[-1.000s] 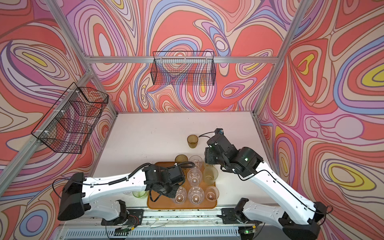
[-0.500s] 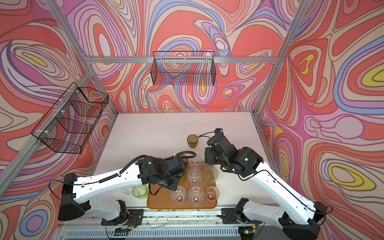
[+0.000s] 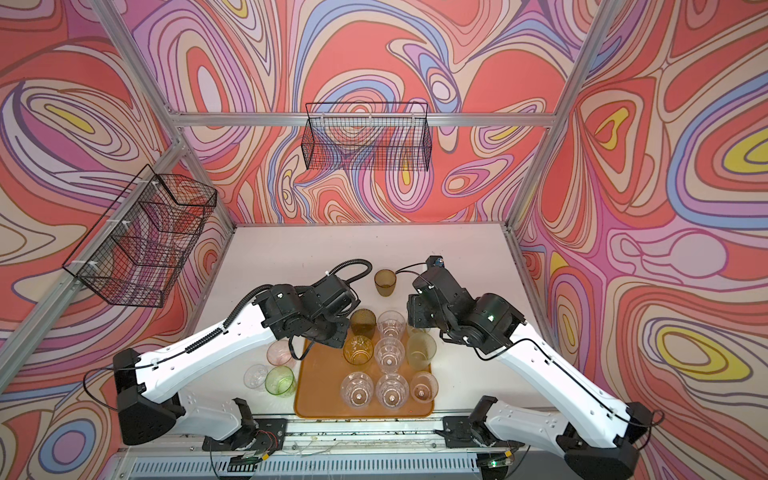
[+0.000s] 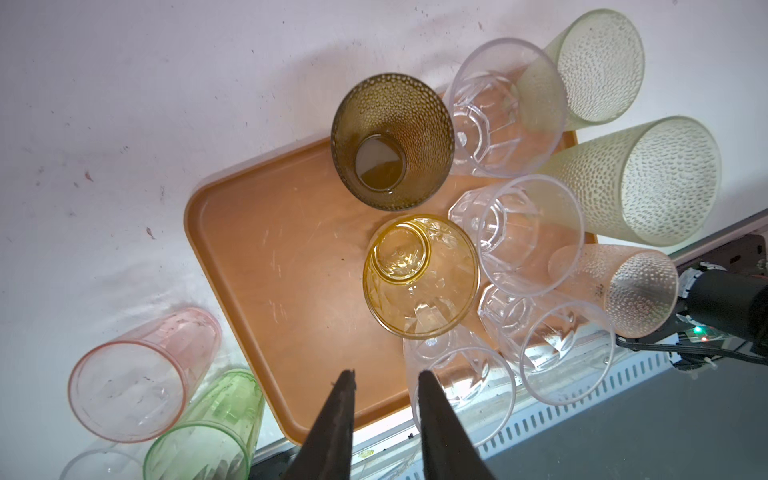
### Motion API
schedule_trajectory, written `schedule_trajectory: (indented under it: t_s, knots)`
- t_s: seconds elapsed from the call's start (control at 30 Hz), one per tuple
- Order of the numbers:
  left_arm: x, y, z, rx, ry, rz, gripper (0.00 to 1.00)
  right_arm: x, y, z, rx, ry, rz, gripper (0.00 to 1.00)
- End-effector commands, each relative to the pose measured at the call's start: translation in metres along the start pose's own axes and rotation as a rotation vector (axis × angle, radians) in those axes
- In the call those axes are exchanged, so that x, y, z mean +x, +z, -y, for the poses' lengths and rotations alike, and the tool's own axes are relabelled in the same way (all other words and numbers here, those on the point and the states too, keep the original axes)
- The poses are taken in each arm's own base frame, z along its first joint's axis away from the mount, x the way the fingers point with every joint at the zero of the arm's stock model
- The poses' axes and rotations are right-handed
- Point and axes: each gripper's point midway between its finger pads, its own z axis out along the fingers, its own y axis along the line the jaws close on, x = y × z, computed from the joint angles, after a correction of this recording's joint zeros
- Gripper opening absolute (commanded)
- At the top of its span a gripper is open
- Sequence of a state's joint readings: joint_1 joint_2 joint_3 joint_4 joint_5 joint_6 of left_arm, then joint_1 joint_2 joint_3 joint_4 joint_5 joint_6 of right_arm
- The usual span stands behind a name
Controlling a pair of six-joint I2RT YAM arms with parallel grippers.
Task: Place the glasses into the tray
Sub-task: 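Raise the left gripper and move it over the olive glass beyond the tray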
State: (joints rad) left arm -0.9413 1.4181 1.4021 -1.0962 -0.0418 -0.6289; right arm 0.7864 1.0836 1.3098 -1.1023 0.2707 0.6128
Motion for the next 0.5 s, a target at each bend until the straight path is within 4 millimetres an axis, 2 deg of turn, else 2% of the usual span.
schedule_trajectory:
  t_s: [0.0,0.23,0.47]
  knots:
    - [-0.005,0.002,-0.009,-0.011,0.024,-0.029,0.31,-0.007,0.003,-0.005,-0.008,-0.005,0.018,0.67]
    - [-0.037,0.002,-0.021,-0.004,0.028,0.0,0.33,-0.007,0.008,-0.009,-0.018,0.007,0.012,0.67]
    - [-0.063,0.018,-0.03,-0.002,0.045,-0.011,0.36,-0.003,0.014,-0.012,-0.034,0.016,0.003,0.67]
